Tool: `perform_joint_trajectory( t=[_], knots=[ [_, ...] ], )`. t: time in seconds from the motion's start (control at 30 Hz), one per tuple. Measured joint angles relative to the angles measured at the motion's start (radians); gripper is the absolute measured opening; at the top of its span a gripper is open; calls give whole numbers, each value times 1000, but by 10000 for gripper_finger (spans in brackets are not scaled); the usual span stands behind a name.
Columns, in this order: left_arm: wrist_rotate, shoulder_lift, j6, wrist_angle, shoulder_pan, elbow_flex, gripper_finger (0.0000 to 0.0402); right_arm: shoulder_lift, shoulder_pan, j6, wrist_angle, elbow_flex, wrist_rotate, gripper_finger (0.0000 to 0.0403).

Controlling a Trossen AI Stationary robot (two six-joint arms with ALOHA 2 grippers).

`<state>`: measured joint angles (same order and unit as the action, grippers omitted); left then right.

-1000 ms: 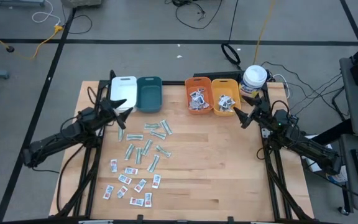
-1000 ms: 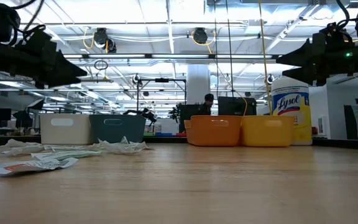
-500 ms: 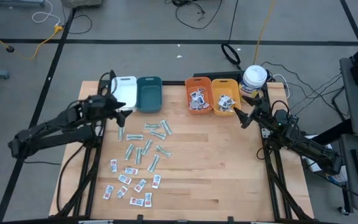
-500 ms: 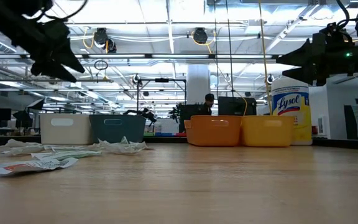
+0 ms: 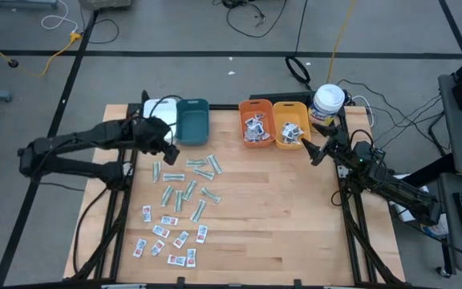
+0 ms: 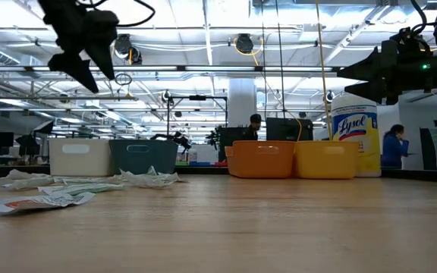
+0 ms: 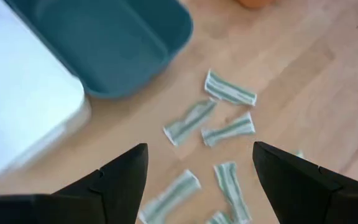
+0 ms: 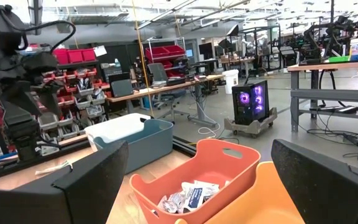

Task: Pick & Place First Aid Supplies
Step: Put the ointment pack into the white bin

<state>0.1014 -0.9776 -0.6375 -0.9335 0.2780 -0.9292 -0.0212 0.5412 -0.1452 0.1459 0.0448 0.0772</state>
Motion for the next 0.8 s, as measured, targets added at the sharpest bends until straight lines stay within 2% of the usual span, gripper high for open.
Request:
perform_joint_trajectory(
  t=[0.27,0.4,0.57,0.8],
  knots=[
    [-5,-175,-293,-157,-105,-218,296,0,0,0,0,0,0,392],
    [-95,-220,-471,-191,-146,-284,296,0,0,0,0,0,0,392],
    [-218,-229,-709,-194,-215,-295,296,0,0,0,0,0,0,392],
    [-235,-244,-900,-233,-338,-296,296,0,0,0,0,0,0,392]
  ],
)
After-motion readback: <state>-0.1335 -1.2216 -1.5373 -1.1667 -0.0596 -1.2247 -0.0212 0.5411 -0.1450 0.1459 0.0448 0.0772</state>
